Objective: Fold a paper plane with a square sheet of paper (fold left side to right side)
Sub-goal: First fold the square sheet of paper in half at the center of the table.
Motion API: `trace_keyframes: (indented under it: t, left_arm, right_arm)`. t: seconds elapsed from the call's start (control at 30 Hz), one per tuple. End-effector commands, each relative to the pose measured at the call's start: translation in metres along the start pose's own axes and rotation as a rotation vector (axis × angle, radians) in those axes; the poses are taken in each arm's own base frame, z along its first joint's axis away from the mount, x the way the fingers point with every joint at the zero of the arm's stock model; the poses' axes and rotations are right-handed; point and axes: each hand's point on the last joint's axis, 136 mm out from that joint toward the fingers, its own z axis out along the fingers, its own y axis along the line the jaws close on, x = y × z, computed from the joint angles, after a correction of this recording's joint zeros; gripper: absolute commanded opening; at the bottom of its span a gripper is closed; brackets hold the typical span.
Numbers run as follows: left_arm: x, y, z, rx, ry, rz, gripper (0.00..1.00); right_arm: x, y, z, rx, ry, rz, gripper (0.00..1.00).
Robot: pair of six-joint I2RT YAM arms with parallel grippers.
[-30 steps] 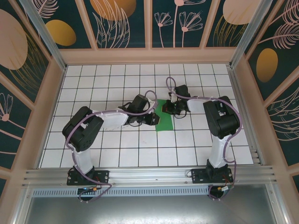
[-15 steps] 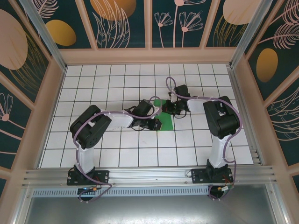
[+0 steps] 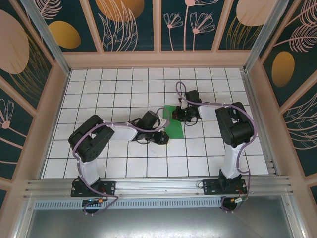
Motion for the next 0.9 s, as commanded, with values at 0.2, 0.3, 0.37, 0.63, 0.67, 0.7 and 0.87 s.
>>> trace_keyframes:
  t: [0.2, 0.3, 0.37, 0.63, 0.67, 0.7, 0.87]
  left_arm:
    - [-0.054, 0.008, -0.042, 0.023, -0.115, -0.086, 0.13]
    - [-0.079, 0.017, -0.037, -0.018, -0.133, -0.073, 0.13]
    - [-0.09, 0.022, -0.032, -0.039, -0.139, -0.074, 0.13]
    - [-0.105, 0.05, -0.003, -0.105, -0.125, -0.117, 0.13]
    - [-0.105, 0.052, 0.0, -0.108, -0.12, -0.12, 0.13]
    - [-0.105, 0.055, 0.002, -0.115, -0.12, -0.124, 0.13]
    - [-0.099, 0.065, 0.01, -0.138, -0.1, -0.143, 0.13]
  right_arm:
    - [0.013, -0.029, 0.004, 0.132, 0.032, 0.031, 0.0]
    - [0.013, -0.028, 0.003, 0.131, 0.03, 0.027, 0.0]
    - [0.013, -0.027, 0.002, 0.129, 0.027, 0.025, 0.0]
    - [0.014, -0.025, 0.003, 0.12, 0.031, 0.022, 0.0]
    - [0.014, -0.025, 0.003, 0.121, 0.032, 0.022, 0.0]
    - [0.014, -0.025, 0.003, 0.12, 0.032, 0.02, 0.0]
    - [0.012, -0.022, 0.003, 0.111, 0.028, 0.013, 0.0]
